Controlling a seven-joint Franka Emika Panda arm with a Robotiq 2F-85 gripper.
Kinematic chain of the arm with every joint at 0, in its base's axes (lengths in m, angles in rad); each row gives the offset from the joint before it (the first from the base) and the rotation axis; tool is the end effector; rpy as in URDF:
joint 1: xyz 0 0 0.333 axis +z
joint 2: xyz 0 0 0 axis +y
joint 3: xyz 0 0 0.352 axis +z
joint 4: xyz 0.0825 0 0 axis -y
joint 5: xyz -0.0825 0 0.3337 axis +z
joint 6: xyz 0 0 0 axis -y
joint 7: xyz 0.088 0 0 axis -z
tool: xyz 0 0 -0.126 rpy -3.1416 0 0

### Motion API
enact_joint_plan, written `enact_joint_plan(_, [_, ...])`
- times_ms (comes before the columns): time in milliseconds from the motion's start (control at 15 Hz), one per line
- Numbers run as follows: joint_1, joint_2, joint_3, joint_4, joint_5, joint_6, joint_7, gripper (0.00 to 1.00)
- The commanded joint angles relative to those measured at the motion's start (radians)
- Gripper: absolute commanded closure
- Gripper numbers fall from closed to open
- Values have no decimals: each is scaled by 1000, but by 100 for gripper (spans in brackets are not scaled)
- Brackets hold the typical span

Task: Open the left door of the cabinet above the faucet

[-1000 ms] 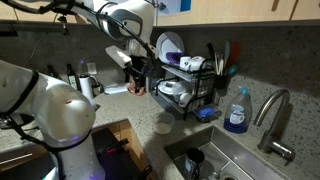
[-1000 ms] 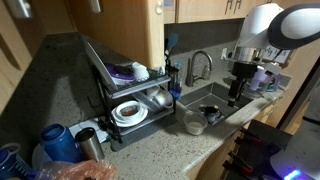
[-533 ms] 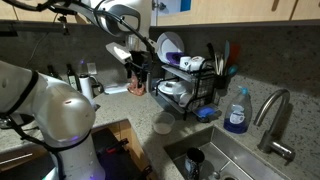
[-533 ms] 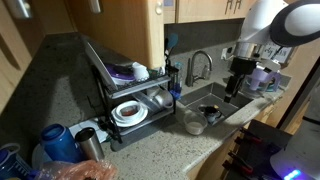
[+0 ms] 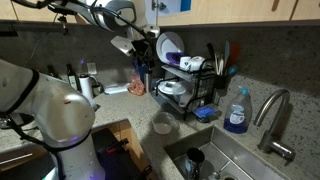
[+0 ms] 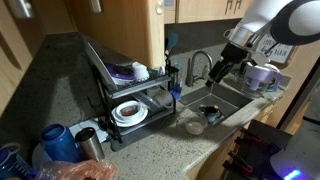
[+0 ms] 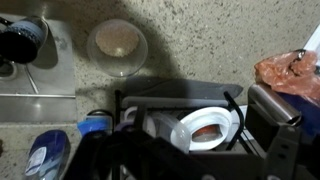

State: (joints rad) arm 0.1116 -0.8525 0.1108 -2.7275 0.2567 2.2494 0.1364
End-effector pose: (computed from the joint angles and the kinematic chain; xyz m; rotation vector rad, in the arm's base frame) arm 0.2520 0.0740 0.5194 -2.8944 0.0864 -0.5069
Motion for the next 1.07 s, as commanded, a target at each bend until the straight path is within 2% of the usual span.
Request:
enact_joint_plan(0, [-48, 47, 47, 53, -41, 130, 71, 0])
enact_joint_plan(467, [-204, 73, 142, 110, -182, 343, 251, 0])
enact_joint_plan(800, [-342, 36, 202, 143, -274, 385, 367, 0])
enact_joint_plan(1000, [-419, -2, 216, 154, -312, 386, 417, 0])
